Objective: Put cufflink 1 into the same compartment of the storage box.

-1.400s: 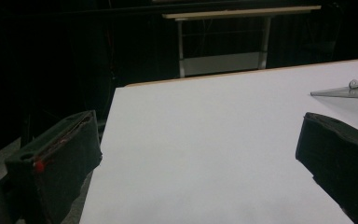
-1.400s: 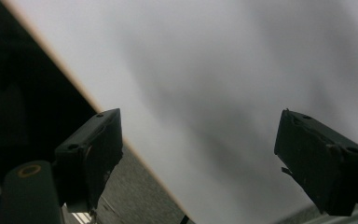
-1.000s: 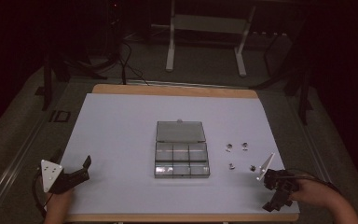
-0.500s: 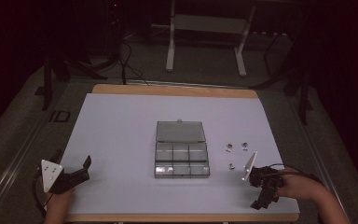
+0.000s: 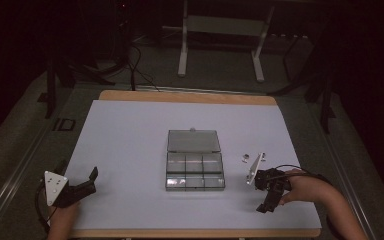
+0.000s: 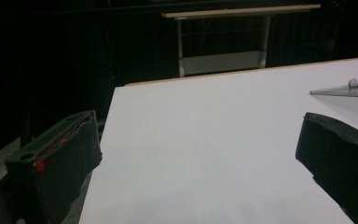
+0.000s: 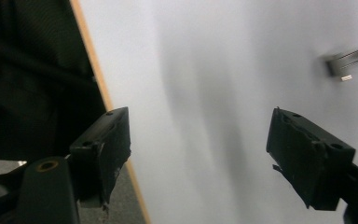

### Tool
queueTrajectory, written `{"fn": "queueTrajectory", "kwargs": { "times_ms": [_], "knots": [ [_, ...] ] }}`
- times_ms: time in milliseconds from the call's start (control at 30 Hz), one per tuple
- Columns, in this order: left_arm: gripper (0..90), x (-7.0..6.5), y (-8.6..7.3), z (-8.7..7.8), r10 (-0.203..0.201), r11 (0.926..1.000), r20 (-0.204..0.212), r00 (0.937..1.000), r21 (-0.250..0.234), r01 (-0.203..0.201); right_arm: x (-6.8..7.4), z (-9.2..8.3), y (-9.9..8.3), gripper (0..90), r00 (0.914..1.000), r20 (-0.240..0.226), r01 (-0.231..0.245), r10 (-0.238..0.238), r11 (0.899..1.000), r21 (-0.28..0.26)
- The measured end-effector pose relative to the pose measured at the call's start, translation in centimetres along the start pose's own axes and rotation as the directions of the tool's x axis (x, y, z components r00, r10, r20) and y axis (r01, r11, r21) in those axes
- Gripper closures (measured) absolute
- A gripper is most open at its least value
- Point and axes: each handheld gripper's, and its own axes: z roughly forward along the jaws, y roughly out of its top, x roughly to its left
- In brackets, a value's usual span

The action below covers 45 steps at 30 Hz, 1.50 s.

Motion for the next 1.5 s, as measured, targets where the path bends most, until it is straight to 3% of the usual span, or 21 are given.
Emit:
{"fn": "queueTrajectory", "kwargs": {
  "times_ms": [333,433,633,700,800,1067,1133,1200,1367,1500],
  "knots": [
    [1.0,0.0,0.0,0.0,0.002,1.0,0.001,1.0,-0.001,-0.002,-1.5,-2.0,1.6,24.5,0.9974,0.072,0.011,-0.01,1.0,-0.008],
    [1.0,0.0,0.0,0.0,0.001,1.0,0.001,1.0,-0.001,-0.001,-2.5,-2.4,2.2,31.6,0.992,0.127,-0.003,0.002,1.0,0.012],
    [1.0,0.0,0.0,0.0,0.002,1.0,-0.001,1.0,-0.001,-0.002,-3.9,-3.0,2.9,35.6,0.9869,0.16,-0.02,0.019,1.0,0.003],
    [1.0,0.0,0.0,0.0,0.002,1.0,-0.001,1.0,-0.001,-0.002,-4.7,-3.2,3.2,42.5,0.9843,0.175,-0.025,0.025,1.0,-0.002],
    [1.0,0.0,0.0,0.0,0.001,1.0,-0.001,1.0,-0.001,-0.001,-5.3,-3.3,3.5,45.0,0.982,0.185,-0.04,0.039,0.999,0.006],
    [1.0,0.0,0.0,0.0,0.001,1.0,-0.001,1.0,-0.001,-0.001,-7.6,-2.3,4.3,53.3,0.9713,0.23,-0.059,0.06,0.998,-0.01],
    [1.0,0.0,0.0,0.0,0.0,1.0,-0.001,1.0,0.0,0.0,-8.2,-1.8,4.4,53.4,0.9699,0.236,-0.057,0.059,0.998,-0.015],
    [1.0,0.0,0.0,0.0,-0.001,1.0,-0.001,1.0,0.0,0.001,-8.7,-1.4,4.5,54.2,0.9709,0.224,-0.084,0.085,0.996,-0.015],
    [1.0,0.0,0.0,0.0,0.0,1.0,-0.004,1.0,-0.001,0.0,-10.1,-0.6,4.6,53.6,0.9615,0.251,-0.115,0.113,0.993,-0.006],
    [1.0,0.0,0.0,0.0,-0.001,1.0,-0.006,1.0,-0.001,0.001,-11.2,0.2,4.6,52.5,0.9622,0.242,-0.128,0.126,0.992,-0.008]
  ]
}}
